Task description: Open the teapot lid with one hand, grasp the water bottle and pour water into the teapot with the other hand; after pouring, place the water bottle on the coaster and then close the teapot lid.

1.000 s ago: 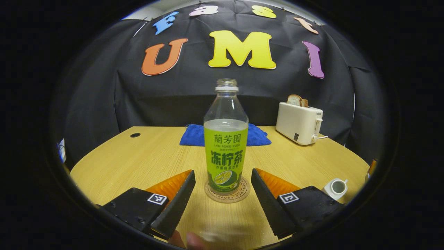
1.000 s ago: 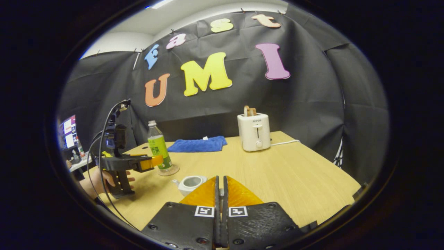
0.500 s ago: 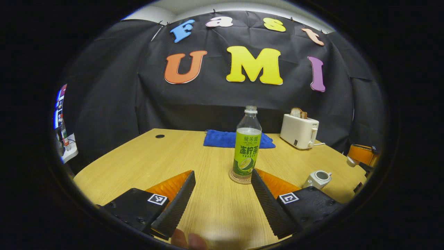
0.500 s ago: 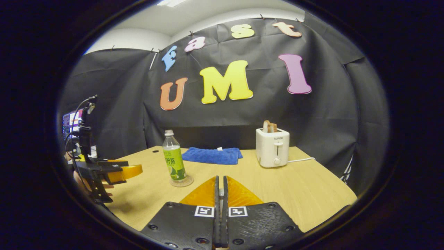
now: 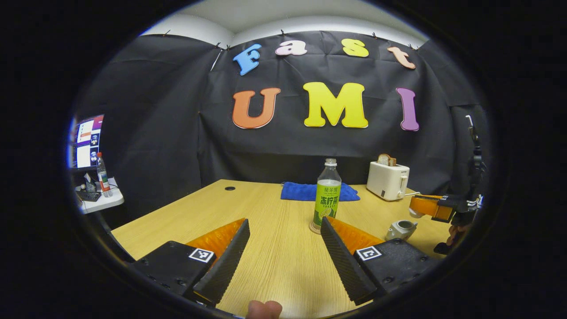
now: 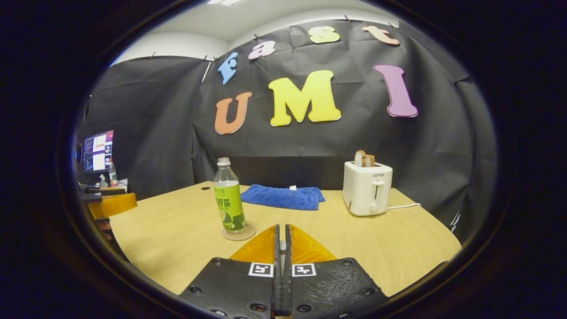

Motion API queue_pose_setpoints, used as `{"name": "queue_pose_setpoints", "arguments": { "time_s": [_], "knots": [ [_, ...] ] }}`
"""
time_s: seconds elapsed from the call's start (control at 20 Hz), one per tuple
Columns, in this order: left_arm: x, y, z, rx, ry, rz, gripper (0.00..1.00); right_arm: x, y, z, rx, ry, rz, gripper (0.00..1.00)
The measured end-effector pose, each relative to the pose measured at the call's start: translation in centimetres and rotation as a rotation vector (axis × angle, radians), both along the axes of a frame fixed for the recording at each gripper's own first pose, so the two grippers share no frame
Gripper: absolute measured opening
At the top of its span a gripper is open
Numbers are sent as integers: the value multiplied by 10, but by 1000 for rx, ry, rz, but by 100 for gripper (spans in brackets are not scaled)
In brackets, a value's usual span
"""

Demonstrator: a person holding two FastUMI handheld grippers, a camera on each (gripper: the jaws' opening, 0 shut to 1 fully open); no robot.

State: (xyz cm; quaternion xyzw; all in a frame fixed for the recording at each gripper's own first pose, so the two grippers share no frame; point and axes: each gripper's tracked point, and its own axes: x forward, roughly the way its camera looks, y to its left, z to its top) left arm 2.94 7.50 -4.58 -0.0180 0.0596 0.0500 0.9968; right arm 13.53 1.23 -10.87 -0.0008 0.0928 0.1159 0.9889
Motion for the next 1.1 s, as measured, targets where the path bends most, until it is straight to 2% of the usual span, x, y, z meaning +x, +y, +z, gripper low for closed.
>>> {"name": "queue_pose_setpoints", "arguments": {
  "time_s": [0.35, 1.1],
  "knots": [
    [-14, 7, 3, 5, 1, 34, 100, 18, -2, -25, -7, 26, 1, 0],
    [-14, 1, 9, 7, 0, 25, 100, 12, -2, -40, 13, 31, -1, 0]
  ]
}}
